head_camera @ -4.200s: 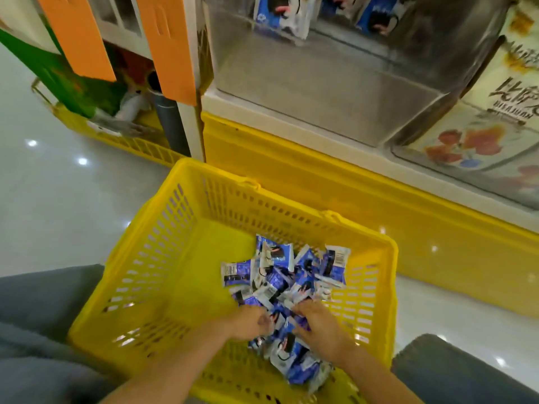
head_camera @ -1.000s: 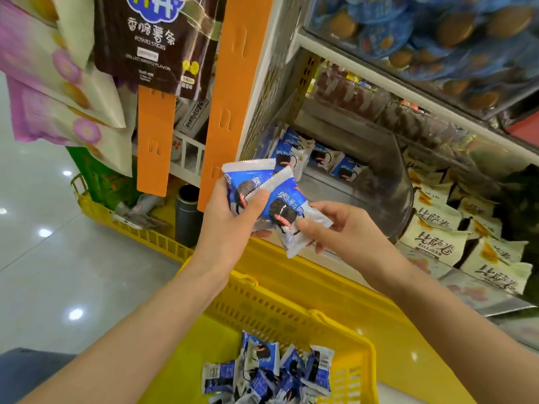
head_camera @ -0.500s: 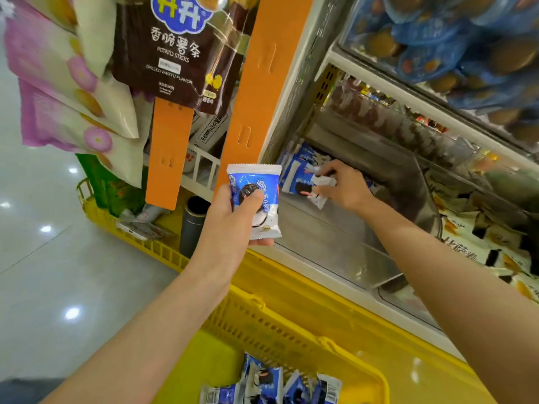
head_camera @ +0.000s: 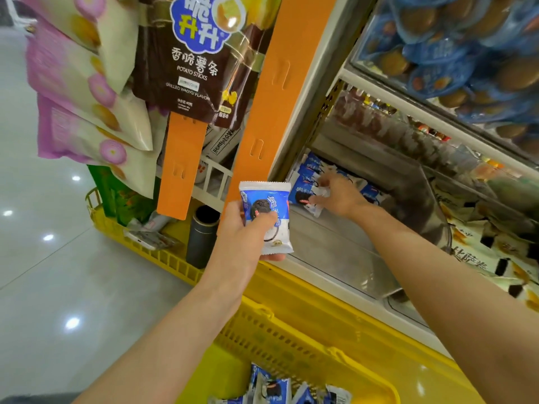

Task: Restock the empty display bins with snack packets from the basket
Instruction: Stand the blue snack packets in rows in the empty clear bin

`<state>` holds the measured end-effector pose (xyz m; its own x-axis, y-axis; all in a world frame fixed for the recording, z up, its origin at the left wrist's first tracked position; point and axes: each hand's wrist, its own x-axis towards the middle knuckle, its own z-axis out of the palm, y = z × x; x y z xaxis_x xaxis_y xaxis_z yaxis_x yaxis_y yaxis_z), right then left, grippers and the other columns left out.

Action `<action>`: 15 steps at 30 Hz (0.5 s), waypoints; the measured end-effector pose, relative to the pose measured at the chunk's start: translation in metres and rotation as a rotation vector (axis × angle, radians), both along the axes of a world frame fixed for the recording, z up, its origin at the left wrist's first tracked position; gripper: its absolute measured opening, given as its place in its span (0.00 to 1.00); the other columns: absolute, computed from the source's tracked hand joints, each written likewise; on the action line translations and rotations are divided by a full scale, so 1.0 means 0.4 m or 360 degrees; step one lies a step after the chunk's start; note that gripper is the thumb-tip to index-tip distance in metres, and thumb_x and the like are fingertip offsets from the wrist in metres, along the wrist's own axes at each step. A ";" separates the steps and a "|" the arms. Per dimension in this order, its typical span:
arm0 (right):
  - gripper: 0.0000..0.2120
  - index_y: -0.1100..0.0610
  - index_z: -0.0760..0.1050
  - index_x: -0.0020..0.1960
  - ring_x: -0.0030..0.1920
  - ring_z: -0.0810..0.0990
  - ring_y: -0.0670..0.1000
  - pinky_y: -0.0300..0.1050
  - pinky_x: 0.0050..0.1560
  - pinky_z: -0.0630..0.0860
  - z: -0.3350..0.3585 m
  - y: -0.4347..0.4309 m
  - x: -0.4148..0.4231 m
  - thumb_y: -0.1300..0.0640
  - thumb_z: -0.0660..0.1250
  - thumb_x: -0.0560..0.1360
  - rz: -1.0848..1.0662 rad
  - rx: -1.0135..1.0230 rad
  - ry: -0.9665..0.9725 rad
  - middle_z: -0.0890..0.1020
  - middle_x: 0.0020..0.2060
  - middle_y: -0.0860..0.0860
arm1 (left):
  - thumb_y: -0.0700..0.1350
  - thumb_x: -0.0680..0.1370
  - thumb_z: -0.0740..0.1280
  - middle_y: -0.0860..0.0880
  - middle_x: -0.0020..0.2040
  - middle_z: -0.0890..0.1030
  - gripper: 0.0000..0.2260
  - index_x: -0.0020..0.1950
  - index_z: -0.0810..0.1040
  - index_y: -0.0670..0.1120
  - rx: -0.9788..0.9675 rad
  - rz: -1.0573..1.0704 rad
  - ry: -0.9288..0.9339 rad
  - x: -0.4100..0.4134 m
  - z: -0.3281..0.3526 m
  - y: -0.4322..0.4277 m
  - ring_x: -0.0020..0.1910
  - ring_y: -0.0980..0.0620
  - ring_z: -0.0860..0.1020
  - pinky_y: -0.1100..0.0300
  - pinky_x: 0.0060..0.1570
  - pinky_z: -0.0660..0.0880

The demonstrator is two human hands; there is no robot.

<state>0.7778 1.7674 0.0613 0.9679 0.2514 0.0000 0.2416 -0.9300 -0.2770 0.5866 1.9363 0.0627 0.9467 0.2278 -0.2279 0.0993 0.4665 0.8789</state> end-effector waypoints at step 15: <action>0.05 0.53 0.75 0.53 0.38 0.81 0.42 0.35 0.41 0.78 0.180 -0.003 -0.486 0.58 0.62 0.78 0.0238 0.1154 0.0528 0.83 0.45 0.51 | 0.46 0.73 0.71 0.51 0.51 0.82 0.18 0.61 0.73 0.49 0.0421 -0.0357 -0.0169 -0.119 0.030 -0.034 0.45 0.59 0.81 0.69 0.35 0.74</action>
